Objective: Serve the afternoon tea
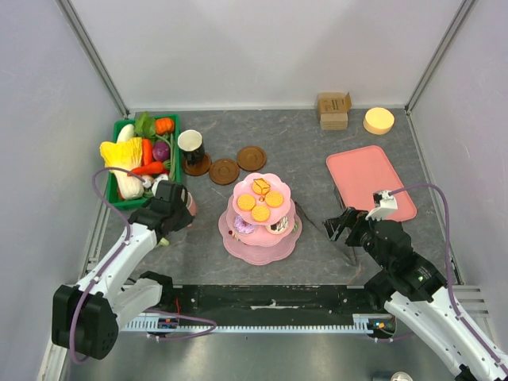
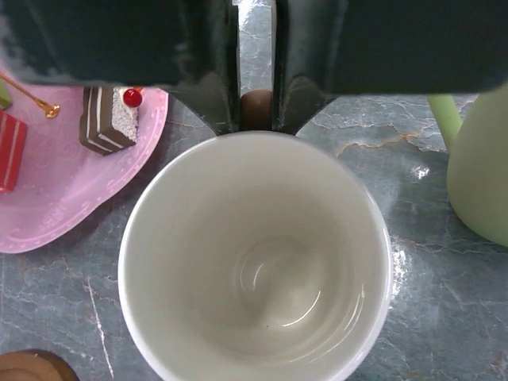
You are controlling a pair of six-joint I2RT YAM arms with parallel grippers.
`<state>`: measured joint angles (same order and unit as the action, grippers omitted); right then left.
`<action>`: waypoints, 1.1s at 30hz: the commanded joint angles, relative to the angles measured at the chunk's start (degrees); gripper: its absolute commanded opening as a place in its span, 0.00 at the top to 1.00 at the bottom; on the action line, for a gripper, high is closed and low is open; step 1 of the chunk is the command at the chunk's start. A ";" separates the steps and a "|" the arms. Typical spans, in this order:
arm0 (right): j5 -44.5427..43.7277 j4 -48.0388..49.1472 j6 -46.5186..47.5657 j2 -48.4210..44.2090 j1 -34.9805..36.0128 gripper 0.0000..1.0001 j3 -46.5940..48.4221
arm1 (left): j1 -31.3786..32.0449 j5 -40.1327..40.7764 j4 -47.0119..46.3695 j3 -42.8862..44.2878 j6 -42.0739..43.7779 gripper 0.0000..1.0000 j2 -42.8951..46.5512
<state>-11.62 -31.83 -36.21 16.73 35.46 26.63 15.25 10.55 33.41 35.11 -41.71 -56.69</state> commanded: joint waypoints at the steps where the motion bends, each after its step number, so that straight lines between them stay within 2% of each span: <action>1: -1.13 0.46 -0.27 0.05 0.04 0.02 0.61 | -0.13 0.18 -3.52 0.31 2.42 0.98 0.96; 7: -1.30 0.55 -0.27 0.32 0.04 0.02 0.53 | 1.10 -4.22 -5.46 4.16 6.11 0.98 2.90; 12: -1.65 0.54 -0.27 0.50 0.04 0.02 0.53 | 2.77 -1.15 -3.79 12.68 9.98 0.98 3.42; 17: -2.27 0.55 -0.44 0.58 0.05 0.02 0.61 | 2.95 -3.86 -9.84 19.72 18.32 0.98 1.67; 22: -2.97 0.20 -0.71 0.50 0.04 0.02 0.53 | 2.86 -5.62 -17.22 23.50 31.75 0.98 -4.21; 26: -3.94 0.19 -1.06 1.19 0.13 0.02 0.44 | 2.77 -16.67 -23.11 26.05 40.64 0.98 -10.36; 29: -4.47 0.02 -1.23 2.07 0.05 0.02 0.61 | 2.86 -18.72 -24.53 28.25 41.27 0.98 -14.49; 33: -4.99 -0.33 -1.41 2.78 0.05 0.02 0.70 | 2.77 -17.23 -22.87 32.03 41.28 0.98 -20.91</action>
<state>-14.55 -32.01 -36.86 18.83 35.46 26.63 18.11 -4.58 17.85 60.18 -5.72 -74.06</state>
